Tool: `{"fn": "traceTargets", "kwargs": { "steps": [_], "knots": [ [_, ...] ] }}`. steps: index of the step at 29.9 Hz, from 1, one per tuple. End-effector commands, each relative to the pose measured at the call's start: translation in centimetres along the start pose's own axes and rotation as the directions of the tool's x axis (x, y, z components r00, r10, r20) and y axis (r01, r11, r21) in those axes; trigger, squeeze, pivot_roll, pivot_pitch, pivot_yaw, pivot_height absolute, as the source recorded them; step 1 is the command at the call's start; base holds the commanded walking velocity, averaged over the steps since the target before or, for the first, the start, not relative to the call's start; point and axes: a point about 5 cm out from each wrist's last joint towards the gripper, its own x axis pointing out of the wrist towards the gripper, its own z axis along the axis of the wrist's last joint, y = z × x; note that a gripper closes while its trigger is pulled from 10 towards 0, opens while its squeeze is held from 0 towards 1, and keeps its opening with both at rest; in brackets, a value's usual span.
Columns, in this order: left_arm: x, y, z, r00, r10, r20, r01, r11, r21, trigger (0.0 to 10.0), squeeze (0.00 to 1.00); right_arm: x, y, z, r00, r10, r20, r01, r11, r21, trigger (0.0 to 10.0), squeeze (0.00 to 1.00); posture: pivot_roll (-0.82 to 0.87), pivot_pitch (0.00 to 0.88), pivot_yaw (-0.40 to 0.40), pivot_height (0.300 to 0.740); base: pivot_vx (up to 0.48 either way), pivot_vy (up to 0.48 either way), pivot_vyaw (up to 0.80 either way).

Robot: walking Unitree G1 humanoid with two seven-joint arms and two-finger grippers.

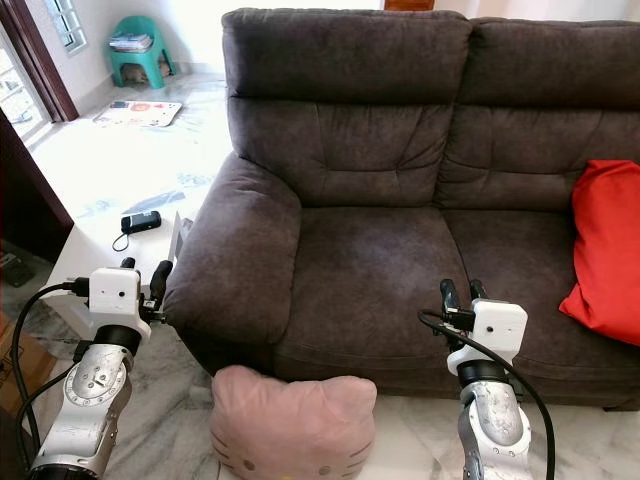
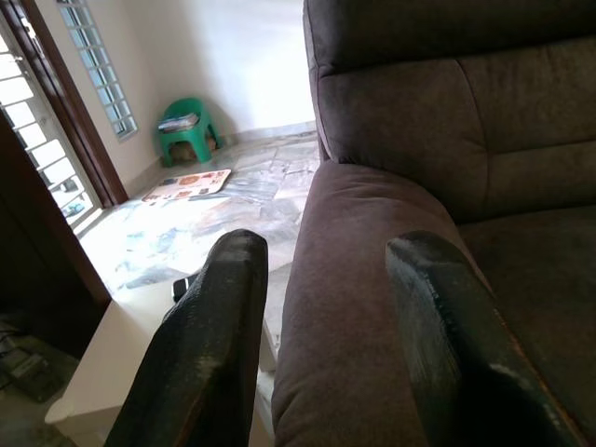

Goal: Move the pillow to the sofa from floor

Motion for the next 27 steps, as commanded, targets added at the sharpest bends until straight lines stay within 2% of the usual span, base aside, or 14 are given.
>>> {"fn": "traceTargets", "kwargs": {
  "steps": [1,27],
  "knots": [
    [0.32,-0.27,0.56,1.000,-0.006,0.015,0.006,1.000,-0.007,10.0,0.00,0.32,0.07,0.78,1.000,0.012,0.024,-0.013,1.000,0.000,10.0,0.00,-0.05,0.029,-0.005,0.681,0.000,0.000,0.00],
    [0.20,-0.57,0.47,1.000,-0.012,0.010,0.012,1.000,-0.012,10.0,0.00,0.36,0.37,1.09,0.998,0.043,0.038,-0.042,0.999,-0.005,10.0,0.00,-0.05,0.033,-0.008,0.663,0.000,0.000,0.00]
  ]
}}
